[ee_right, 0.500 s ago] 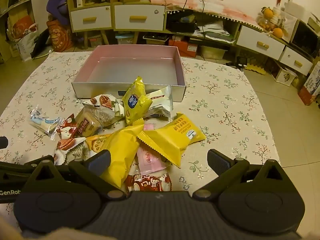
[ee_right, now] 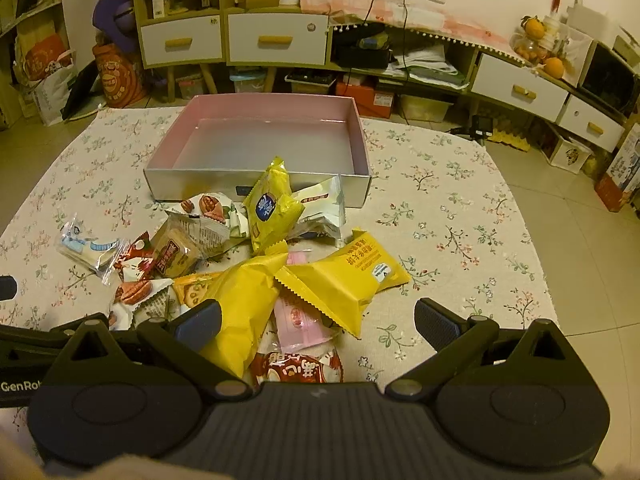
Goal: Organize snacks
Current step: 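Move left tool toward white-blue bar while right tool approaches yellow bag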
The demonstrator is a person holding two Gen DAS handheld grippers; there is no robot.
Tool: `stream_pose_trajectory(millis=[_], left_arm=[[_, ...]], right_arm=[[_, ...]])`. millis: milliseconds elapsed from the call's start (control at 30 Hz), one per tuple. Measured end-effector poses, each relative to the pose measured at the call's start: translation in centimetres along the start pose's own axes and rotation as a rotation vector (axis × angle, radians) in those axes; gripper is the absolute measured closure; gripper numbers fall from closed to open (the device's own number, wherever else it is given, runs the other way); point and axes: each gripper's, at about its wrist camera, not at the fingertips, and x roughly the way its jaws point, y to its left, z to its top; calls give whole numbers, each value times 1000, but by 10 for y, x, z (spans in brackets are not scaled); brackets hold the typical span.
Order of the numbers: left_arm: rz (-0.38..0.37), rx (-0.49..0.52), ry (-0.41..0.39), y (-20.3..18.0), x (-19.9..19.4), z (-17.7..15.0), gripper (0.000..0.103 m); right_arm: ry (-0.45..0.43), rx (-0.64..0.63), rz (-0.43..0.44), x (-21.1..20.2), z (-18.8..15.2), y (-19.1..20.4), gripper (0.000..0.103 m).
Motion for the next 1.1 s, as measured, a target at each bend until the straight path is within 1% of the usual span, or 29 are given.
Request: stream_pose_trajectory(millis=[767, 1100], left_arm=[[7, -2, 6, 4, 1, 0, 0], [5, 2, 10, 12, 4, 2, 0]], right_arm=[[8, -5, -4, 1, 0, 3, 0], [-9, 5, 11, 2, 4, -3, 0]])
